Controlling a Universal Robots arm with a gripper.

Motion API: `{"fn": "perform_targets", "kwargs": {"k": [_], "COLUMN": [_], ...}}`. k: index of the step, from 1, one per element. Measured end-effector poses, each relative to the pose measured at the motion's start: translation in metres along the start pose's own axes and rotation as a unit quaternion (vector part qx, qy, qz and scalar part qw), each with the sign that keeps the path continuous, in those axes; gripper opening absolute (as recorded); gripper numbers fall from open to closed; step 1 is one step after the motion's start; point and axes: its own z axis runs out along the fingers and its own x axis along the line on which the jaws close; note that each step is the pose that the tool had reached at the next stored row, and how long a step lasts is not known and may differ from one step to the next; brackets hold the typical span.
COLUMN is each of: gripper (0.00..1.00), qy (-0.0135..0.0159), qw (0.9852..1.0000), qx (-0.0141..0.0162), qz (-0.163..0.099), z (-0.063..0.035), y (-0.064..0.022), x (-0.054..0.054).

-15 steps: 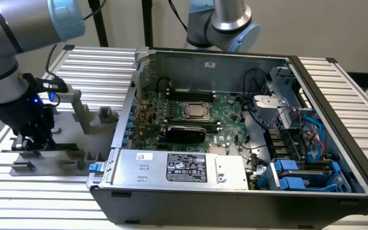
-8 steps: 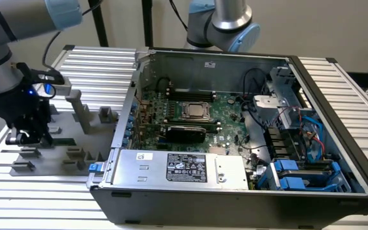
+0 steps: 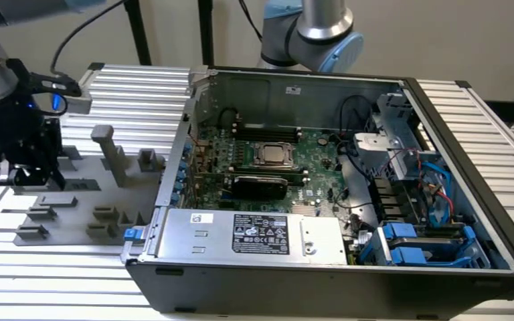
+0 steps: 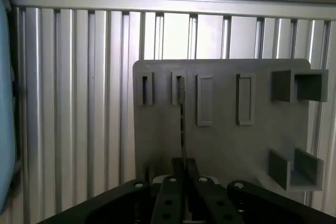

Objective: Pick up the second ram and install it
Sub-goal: 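Pick up the second ram and move it above second insertion slot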

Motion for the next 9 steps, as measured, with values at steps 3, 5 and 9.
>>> {"fn": "perform_targets", "kwargs": {"k": [3,5,9], "gripper": [0.14,0.14,0.14], "qy": [0.0,0.0,0.0], "qw": [1.0,1.0,1.0], "qx": [0.0,0.0,0.0], "qz": [0.0,0.0,0.0], "z": [-0.0137,-0.0227,-0.0409], "y": [-0.001,-0.0017,-0.0036], "x": [0.0,0.0,0.0]}}
